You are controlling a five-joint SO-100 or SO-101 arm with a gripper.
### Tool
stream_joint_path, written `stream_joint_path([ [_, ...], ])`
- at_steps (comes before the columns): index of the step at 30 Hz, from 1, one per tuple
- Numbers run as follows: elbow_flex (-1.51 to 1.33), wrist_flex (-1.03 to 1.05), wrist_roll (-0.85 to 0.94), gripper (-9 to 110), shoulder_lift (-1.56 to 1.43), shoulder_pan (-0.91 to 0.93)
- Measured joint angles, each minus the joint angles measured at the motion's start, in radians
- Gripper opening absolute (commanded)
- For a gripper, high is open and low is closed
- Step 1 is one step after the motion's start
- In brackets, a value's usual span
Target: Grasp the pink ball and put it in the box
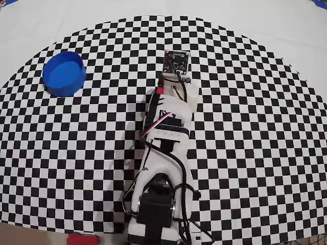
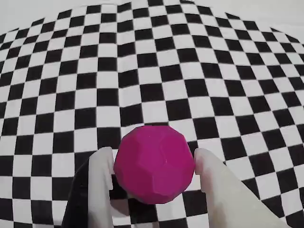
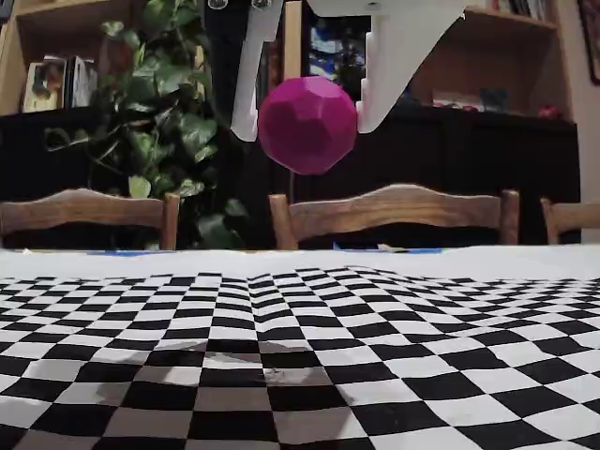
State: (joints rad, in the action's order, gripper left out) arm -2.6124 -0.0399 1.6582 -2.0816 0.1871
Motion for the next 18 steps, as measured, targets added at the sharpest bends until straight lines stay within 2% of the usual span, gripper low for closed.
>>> stream_joint_path([
  [18, 0.0, 0.0, 0.0, 0, -0.112, 0.0],
])
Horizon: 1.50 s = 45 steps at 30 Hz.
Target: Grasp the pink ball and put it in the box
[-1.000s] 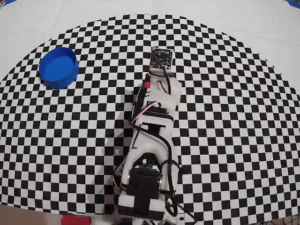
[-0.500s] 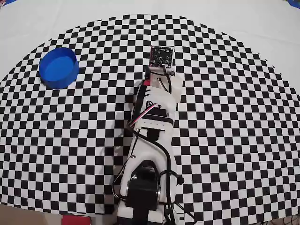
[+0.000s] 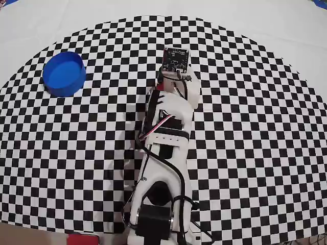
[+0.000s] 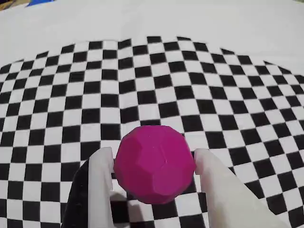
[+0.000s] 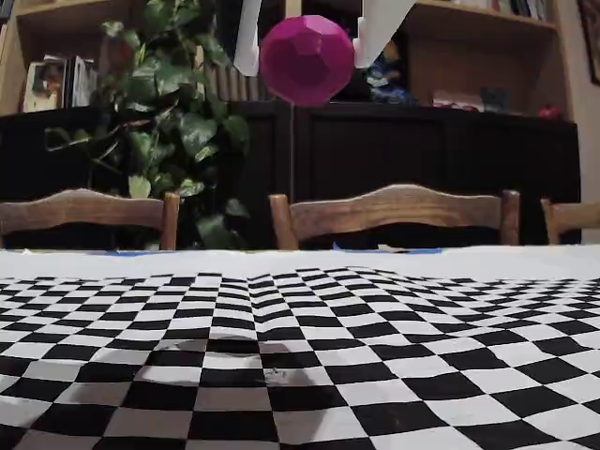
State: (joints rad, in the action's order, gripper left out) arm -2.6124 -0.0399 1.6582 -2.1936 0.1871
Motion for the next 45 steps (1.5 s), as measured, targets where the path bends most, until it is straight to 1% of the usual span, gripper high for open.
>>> stream_joint_path([
  [11, 0.0, 0.0, 0.0, 0, -0.031, -0.002],
  [28, 0.0, -0.012, 0.0, 0, -0.032, -0.081],
  [42, 0.066, -0.017, 0.0, 0, 0.063, -0.173],
  [45, 0.08, -0.017, 0.0, 0, 0.077, -0.216],
])
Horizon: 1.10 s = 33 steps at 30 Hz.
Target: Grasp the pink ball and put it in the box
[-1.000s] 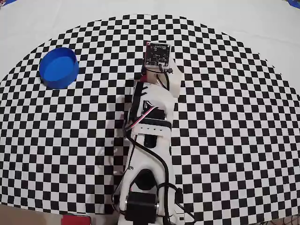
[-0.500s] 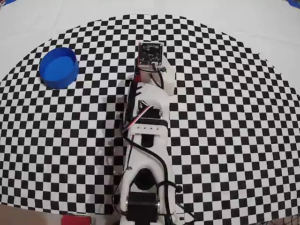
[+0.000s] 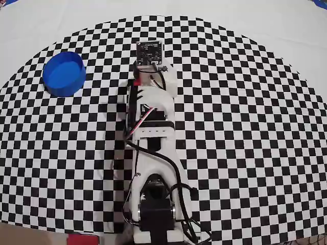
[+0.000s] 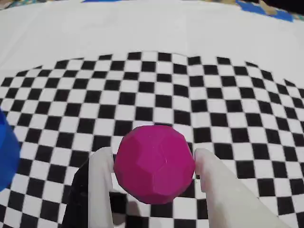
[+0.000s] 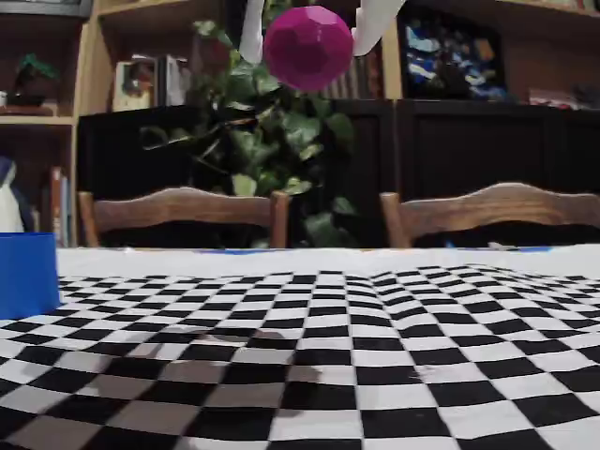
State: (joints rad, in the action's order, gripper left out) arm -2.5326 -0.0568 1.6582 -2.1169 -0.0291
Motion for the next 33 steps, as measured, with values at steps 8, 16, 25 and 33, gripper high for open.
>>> stream_joint_path([
  [8, 0.051, 0.0, 0.0, 0, 0.058, -0.057],
  [16, 0.084, 0.0, 0.0, 0, 0.092, -0.124],
  [25, 0.095, -0.002, 0.0, 0, 0.114, -0.186],
  [33, 0.104, -0.002, 0.0, 0, 0.156, -0.236],
])
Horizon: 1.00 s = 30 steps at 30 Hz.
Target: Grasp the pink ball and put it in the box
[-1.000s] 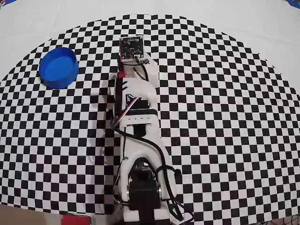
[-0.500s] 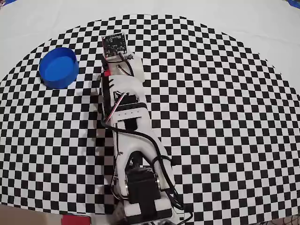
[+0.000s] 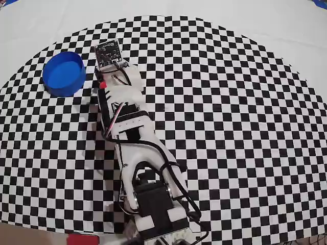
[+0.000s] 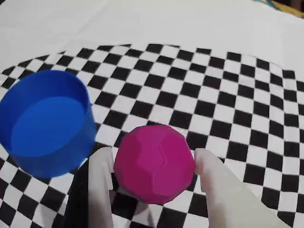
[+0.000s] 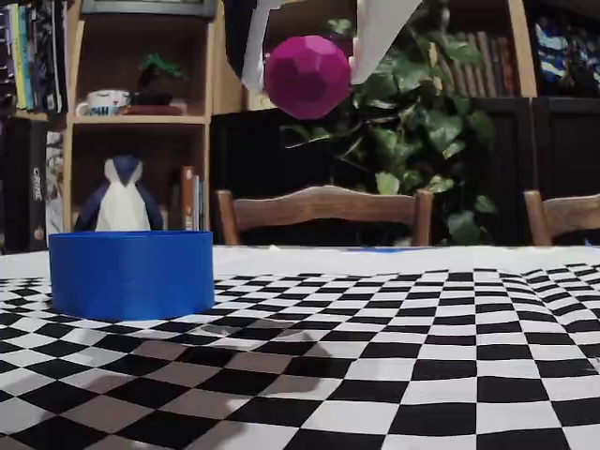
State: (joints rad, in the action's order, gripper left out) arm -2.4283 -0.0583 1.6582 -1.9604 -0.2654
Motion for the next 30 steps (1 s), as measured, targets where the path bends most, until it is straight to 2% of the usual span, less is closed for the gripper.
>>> stream_joint_path([
  [30, 0.227, 0.0, 0.0, 0, 0.229, -0.158],
])
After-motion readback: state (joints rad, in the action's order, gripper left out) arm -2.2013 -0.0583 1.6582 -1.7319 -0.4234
